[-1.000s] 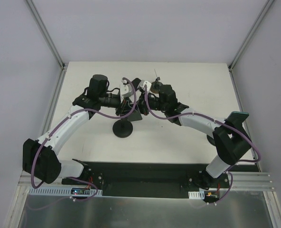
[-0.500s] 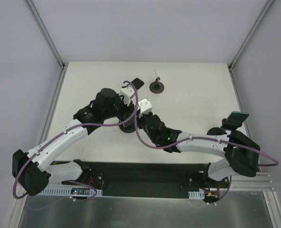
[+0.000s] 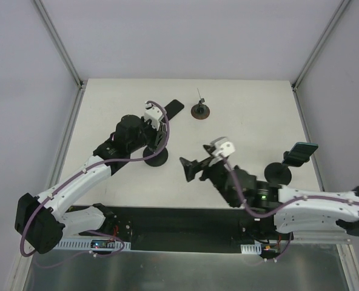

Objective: Place the phone on the phone stand

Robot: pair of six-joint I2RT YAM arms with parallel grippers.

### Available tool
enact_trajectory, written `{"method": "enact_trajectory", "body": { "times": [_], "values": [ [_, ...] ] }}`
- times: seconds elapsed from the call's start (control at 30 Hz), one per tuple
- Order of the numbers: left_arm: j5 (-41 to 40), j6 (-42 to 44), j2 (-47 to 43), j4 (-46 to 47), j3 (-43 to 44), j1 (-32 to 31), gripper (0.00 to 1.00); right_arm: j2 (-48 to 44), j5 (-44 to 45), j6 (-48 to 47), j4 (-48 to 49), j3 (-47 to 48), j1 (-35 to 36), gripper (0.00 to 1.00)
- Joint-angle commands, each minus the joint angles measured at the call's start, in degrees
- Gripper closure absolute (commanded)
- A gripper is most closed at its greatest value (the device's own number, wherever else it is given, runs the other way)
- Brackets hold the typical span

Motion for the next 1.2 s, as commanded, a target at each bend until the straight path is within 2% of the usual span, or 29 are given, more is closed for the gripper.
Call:
{"method": "enact_trajectory", "body": {
  "times": [0.0,0.03,0.07,0.13,0.17,0.2,0.33,0.37,0.43,0.57,0.73,0.83,0.93,1.17],
  "values": [
    [14.2,4.9,0.2,-0.1,1.6,0.3,1.00,-17.7,-1.8,1.1,-27.1,2.9,-1.4,0.05],
    [18.6,5.9,0.6,-0.1,2.6,0.3,1.00,-20.2,-3.3,0.6,-30.2,3.5,-1.3,0.04],
    [28.7,7.0,1.1,0.1,4.9,-0.4,1.00,-22.6,-4.0,-0.3,-36.0,4.3,-1.3,0.04],
    [33.8,10.6,3.8,-0.6,8.2,-2.2,1.00,-27.9,-4.5,-0.8,-41.6,7.0,-1.3,0.04],
    [35.8,11.7,5.0,-0.6,12.5,-2.9,1.00,-29.2,-3.2,-0.8,-46.9,8.0,-1.4,0.04],
    [39.5,13.6,8.5,-4.0,15.0,-4.4,1.00,-31.0,-2.4,-0.8,-49.2,8.9,-1.3,0.04],
    [44.8,14.9,19.5,-7.9,27.5,-7.1,1.00,-33.5,2.6,1.3,-59.0,13.8,-1.3,0.04],
    [45.8,14.7,22.2,-8.7,32.9,-7.4,1.00,-33.9,2.6,1.7,-61.0,14.2,-1.3,0.04],
    [45.8,14.2,30.2,-11.0,38.8,-9.8,1.00,-35.4,2.5,2.1,-62.1,14.6,-1.3,0.04],
    [46.9,12.8,45.3,-12.8,56.0,-14.0,1.00,-37.9,2.2,3.5,-64.8,15.3,-1.3,0.04],
    [45.2,10.0,57.7,-12.9,73.3,-17.1,1.00,-39.3,2.4,5.1,-66.9,15.5,-1.3,0.04],
    [42.5,9.6,62.7,-12.8,79.2,-18.3,1.00,-40.0,1.8,5.6,-66.9,15.9,-1.3,0.04],
    [44.9,7.9,66.0,-12.5,83.1,-18.3,1.00,-40.9,1.7,5.0,-66.4,16.0,-1.3,0.04],
    [42.2,5.5,64.6,-12.2,80.9,-20.5,1.00,-43.1,1.8,3.5,-64.8,15.3,-1.3,0.04]
  ]
}}
